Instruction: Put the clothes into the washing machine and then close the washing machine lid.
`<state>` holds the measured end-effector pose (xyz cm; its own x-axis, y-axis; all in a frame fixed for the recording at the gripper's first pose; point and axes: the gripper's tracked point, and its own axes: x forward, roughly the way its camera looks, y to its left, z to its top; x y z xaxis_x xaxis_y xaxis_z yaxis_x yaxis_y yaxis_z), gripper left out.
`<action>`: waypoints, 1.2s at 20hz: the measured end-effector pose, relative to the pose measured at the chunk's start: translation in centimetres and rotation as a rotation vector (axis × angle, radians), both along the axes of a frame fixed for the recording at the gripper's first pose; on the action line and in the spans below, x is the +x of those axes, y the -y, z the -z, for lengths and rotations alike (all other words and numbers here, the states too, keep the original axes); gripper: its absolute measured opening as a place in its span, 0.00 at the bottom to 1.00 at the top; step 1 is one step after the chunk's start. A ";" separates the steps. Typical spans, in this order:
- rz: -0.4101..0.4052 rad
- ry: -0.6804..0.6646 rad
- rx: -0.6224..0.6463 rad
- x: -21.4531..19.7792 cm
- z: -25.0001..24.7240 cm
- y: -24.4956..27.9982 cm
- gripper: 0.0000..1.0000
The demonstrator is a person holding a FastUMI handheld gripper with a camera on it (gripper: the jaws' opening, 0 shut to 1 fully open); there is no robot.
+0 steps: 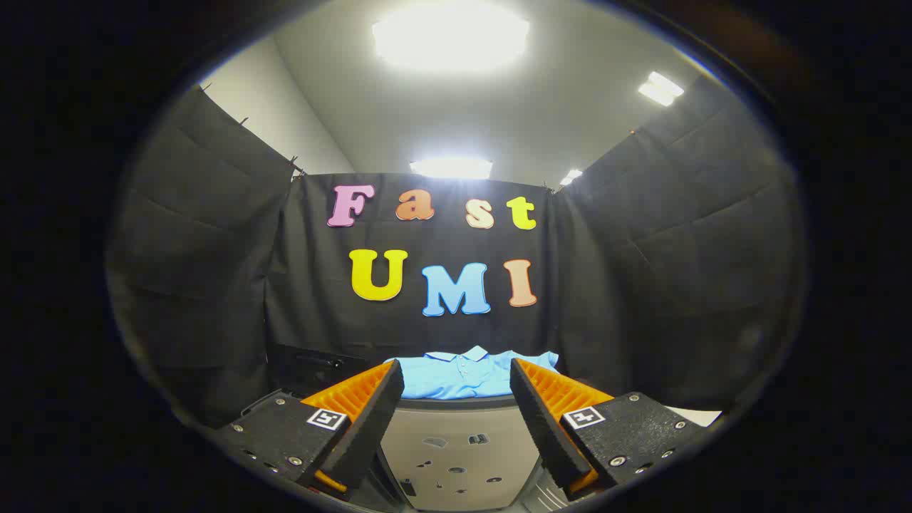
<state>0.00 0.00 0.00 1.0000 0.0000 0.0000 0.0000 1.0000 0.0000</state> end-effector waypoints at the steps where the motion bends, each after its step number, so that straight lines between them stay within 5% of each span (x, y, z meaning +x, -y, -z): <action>1: 0.001 -0.002 -0.001 0.0 0.1 0.0 0.95; 24: 0.062 -0.025 -0.026 -0.5 0.2 -3.2 0.95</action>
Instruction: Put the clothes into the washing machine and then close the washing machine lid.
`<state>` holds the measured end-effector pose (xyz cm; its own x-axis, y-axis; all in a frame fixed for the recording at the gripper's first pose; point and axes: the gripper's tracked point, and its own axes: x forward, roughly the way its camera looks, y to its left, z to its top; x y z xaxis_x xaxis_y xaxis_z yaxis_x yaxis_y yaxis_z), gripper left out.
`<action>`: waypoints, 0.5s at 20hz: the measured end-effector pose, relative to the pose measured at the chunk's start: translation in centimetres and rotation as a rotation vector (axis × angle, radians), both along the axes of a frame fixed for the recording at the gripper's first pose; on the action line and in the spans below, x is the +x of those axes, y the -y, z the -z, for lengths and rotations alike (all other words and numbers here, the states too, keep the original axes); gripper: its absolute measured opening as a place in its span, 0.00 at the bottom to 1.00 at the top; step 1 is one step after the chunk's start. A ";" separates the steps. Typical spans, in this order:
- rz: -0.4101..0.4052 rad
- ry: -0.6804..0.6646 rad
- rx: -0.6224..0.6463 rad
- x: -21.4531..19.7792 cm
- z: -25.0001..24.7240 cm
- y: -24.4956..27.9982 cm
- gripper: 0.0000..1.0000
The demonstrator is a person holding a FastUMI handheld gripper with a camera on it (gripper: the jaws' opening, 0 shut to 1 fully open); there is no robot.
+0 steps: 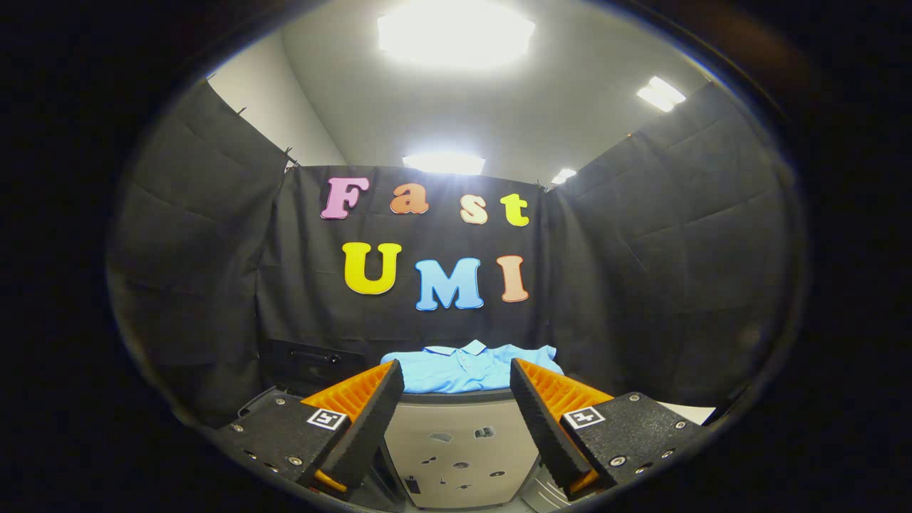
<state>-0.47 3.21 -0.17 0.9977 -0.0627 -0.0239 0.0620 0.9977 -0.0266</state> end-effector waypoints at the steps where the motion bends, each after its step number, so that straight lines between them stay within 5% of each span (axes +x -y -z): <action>1: 0.002 -0.005 -0.002 0.2 -0.2 -0.1 0.95; 10: -0.026 0.019 0.008 7.3 -2.4 -0.4 0.95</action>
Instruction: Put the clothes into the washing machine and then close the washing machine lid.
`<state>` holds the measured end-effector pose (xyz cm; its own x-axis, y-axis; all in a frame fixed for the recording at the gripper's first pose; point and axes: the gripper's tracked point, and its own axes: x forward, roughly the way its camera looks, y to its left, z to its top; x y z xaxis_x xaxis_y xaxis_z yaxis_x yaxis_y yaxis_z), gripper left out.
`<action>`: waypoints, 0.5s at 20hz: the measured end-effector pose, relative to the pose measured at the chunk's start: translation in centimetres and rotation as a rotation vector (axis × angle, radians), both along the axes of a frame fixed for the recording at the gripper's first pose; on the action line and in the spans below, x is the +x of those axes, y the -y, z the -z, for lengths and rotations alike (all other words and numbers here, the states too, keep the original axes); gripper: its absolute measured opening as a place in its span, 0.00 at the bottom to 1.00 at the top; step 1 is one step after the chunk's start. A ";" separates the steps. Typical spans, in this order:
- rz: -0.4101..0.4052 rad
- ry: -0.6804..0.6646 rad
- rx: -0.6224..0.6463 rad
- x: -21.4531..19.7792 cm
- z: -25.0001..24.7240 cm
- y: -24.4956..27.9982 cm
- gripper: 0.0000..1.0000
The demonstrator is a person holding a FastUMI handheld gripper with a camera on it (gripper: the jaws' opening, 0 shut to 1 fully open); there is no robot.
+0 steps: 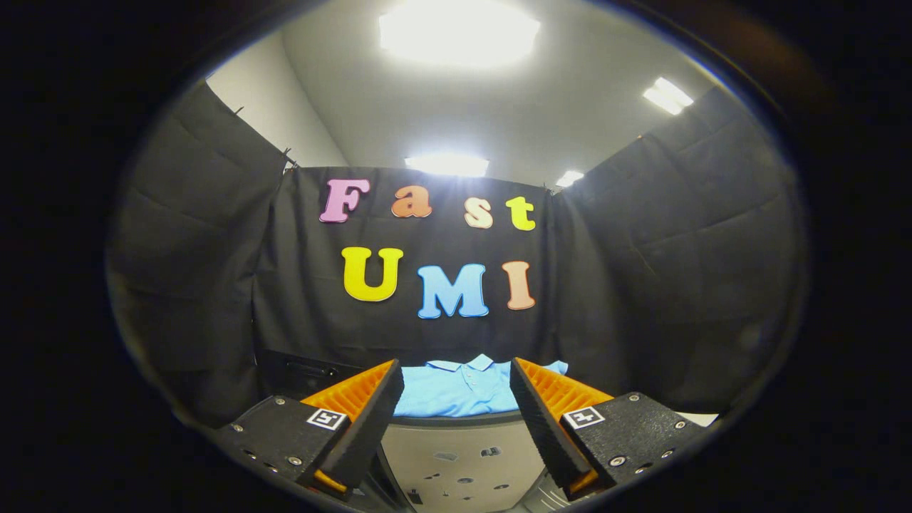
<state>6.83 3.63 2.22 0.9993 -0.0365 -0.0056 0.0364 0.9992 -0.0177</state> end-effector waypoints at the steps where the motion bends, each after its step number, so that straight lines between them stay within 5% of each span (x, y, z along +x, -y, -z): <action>1: -0.011 0.000 -0.001 1.2 -0.1 0.0 0.95; 10: -0.072 -0.084 -0.010 12.5 1.2 2.4 0.95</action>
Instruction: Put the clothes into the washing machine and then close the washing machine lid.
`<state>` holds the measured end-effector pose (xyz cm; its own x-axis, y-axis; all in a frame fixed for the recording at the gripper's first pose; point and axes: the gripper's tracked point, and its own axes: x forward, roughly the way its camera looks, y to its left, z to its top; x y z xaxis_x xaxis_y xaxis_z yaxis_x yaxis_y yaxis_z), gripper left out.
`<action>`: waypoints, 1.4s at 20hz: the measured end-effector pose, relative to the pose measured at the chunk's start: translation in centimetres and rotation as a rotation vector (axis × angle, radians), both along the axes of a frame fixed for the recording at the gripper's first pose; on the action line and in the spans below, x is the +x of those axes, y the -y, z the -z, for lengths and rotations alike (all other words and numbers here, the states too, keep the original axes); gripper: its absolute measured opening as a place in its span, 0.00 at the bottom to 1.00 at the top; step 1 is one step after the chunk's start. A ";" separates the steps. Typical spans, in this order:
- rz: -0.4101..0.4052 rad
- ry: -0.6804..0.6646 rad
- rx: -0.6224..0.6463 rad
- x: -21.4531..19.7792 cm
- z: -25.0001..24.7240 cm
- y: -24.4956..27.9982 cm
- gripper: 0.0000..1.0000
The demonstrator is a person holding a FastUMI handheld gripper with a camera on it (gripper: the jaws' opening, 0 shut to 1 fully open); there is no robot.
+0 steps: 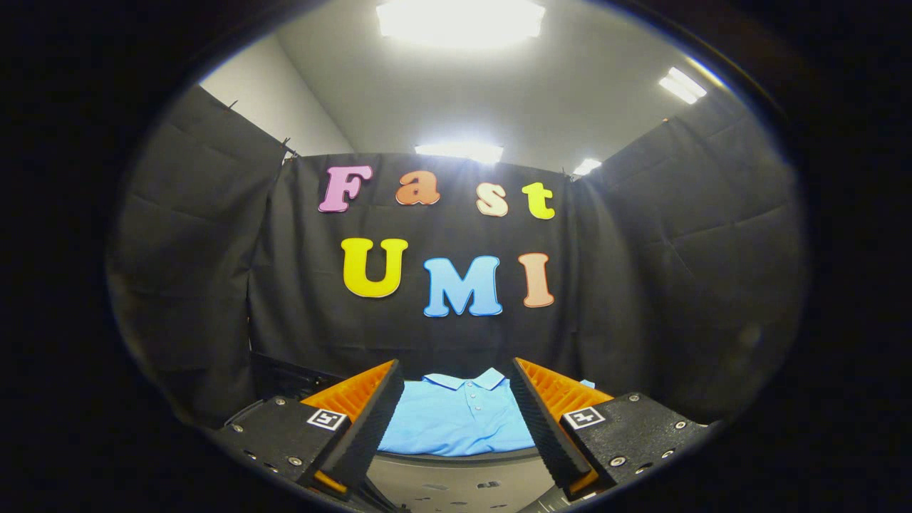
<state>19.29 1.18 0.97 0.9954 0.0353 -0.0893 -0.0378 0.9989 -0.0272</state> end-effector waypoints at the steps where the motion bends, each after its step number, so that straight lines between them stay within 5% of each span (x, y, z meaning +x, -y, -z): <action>1: -0.011 -0.013 -0.001 1.0 0.3 0.1 0.95; 14: -0.108 -0.387 -0.031 14.0 10.7 1.8 0.95; 28: -0.187 -0.729 -0.068 14.2 21.1 2.0 0.95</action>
<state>33.52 -0.86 -20.11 0.6609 0.1692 -0.7312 -0.2388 0.9710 0.0088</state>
